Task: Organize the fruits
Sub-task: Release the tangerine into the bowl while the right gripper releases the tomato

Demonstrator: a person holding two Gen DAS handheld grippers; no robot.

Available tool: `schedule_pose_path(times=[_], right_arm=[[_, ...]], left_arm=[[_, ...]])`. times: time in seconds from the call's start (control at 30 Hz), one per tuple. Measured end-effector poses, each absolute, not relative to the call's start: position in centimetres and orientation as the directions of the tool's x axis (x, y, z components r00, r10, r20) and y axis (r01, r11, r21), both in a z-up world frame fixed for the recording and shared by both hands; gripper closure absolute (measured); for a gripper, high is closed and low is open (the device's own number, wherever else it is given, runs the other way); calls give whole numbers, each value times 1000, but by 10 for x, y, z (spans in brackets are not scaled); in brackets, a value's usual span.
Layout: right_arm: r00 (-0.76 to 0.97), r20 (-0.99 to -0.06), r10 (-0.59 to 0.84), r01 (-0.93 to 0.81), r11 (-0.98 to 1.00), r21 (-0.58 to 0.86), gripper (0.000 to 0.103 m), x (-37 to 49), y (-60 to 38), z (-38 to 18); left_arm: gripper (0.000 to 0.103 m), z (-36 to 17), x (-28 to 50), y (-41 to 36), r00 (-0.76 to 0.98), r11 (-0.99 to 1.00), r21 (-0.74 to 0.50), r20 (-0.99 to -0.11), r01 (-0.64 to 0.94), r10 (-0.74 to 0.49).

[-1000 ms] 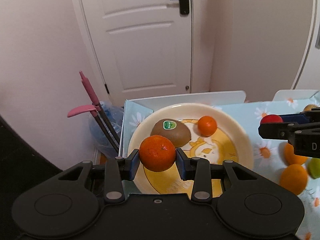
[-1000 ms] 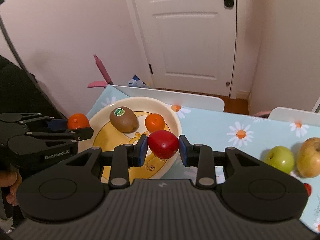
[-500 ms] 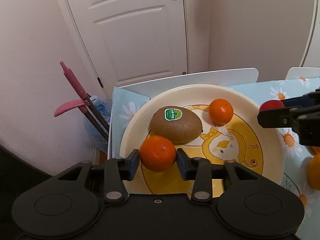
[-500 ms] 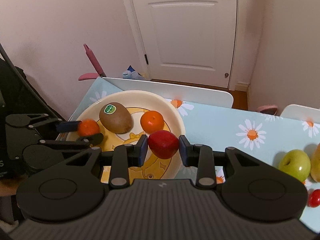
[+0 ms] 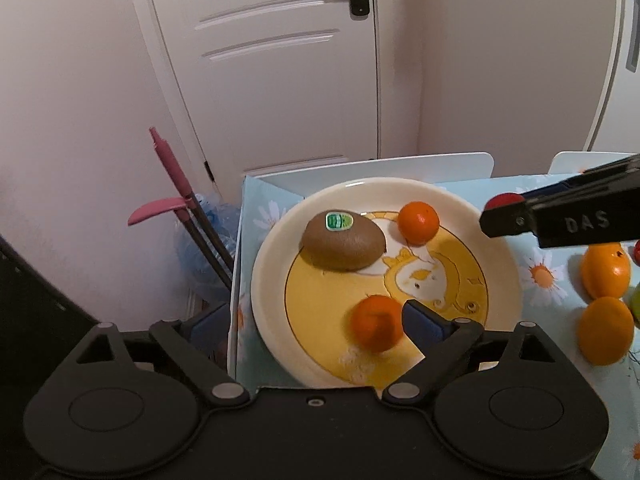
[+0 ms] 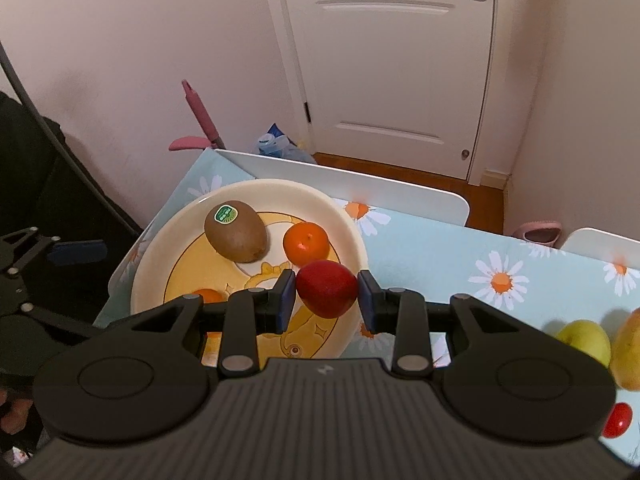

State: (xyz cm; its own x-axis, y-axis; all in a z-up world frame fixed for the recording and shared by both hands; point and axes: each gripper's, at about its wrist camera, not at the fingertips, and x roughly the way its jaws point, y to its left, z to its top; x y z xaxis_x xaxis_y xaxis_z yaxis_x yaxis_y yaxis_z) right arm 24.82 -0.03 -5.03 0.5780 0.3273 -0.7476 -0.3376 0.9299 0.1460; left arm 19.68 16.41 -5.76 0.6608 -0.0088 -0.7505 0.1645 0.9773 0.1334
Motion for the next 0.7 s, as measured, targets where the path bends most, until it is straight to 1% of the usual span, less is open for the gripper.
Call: schedule_pose_path(times=[0.47,0.5,0.53,0.6,0.67,0.7], right_arm=[[532,-767,358,-434,893,116,54,266,15,-77],[533,-765,360,-437,892,115,51,266,16,-77],[536,-762,364,-441,890,115,44,265,16,-76],[550,-748,372,-444,888,116,12,261,15,-73],[581,-731,358,-429,898,99,0,257,14,-69],[586,-727,358,-428,899,98,0,255,13,-66]], left_arm=[[8,-59,176,164,665,987,117,-747,107,16],[8,-59,174,163,666,987,119,-746,105,19],[8,-59,174,164,666,987,119,-745,103,21],[8,-58,173,164,666,988,115,-745,99,20],[8,-58,172,165,665,990,105,-746,94,16],[8,-57,172,166,666,991,101,-746,91,15]])
